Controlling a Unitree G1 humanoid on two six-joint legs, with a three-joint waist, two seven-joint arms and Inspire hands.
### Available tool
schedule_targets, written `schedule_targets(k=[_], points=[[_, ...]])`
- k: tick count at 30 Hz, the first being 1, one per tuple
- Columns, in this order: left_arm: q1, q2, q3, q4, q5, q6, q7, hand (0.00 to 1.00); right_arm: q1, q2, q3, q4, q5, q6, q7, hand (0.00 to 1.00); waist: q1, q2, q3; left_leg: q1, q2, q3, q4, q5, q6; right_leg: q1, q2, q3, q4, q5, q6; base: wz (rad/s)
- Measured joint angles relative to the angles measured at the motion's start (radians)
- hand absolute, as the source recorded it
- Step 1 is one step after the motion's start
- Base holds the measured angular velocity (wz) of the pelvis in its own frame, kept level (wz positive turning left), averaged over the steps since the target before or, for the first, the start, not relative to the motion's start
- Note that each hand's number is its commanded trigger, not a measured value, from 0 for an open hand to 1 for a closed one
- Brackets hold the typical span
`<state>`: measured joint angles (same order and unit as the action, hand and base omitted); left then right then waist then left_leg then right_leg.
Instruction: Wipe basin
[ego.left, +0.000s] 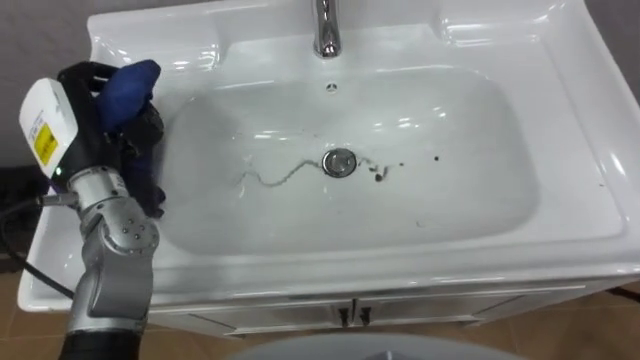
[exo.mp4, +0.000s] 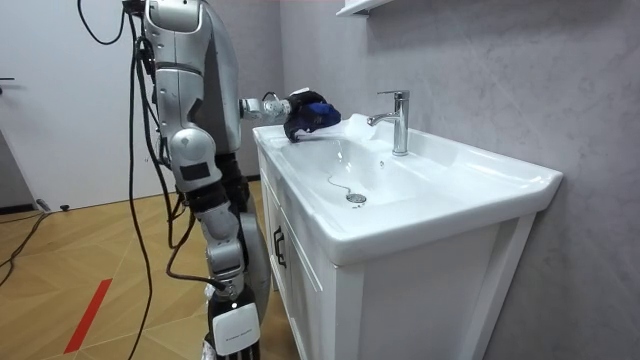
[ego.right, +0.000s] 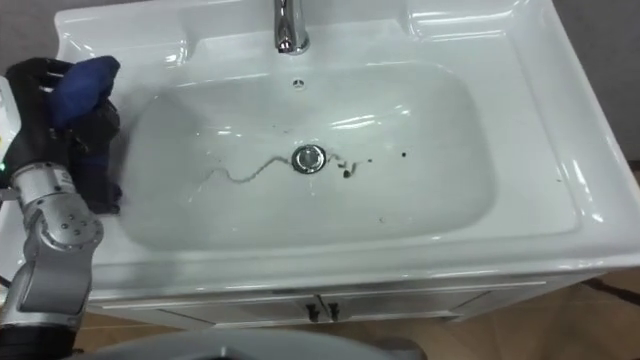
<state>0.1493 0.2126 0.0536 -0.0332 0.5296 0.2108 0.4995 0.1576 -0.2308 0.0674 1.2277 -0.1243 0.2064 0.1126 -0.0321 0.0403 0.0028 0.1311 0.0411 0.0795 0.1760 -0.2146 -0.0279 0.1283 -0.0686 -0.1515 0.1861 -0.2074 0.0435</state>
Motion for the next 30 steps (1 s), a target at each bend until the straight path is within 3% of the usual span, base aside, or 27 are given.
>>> schedule_targets(k=[5, 17, 30], points=[[0.0, 0.001, -0.018, -0.009, 0.034, -0.004, 0.002, 1.0, -0.002, -0.001, 0.021, 0.014, -0.004, -0.008, 0.02, 0.0, 0.001, -0.009, 0.0034, -0.003, 0.0, 0.0, 0.008, 0.0, 0.0, -0.007, 0.0, 0.003, 0.0, 0.0, 0.0, 0.0], [0.0, 0.001, -0.068, -0.026, 0.032, -0.093, 0.046, 1.0, -0.003, -0.002, 0.04, 0.021, -0.001, -0.034, 0.075, 0.0, -0.017, -0.001, 0.0006, 0.001, 0.0, 0.003, 0.012, 0.0, 0.0, -0.007, 0.0, 0.013, 0.003, 0.0, 0.0, 0.0], [0.0, 0.001, -0.138, -0.026, 0.033, -0.111, 0.06, 1.0, -0.024, -0.001, 0.05, 0.038, -0.01, -0.044, 0.069, 0.0, -0.045, -0.01, 0.006, 0.0, 0.0, 0.004, 0.011, 0.0, 0.0, -0.006, 0.0, 0.014, 0.0, 0.0, 0.0, 0.0]])
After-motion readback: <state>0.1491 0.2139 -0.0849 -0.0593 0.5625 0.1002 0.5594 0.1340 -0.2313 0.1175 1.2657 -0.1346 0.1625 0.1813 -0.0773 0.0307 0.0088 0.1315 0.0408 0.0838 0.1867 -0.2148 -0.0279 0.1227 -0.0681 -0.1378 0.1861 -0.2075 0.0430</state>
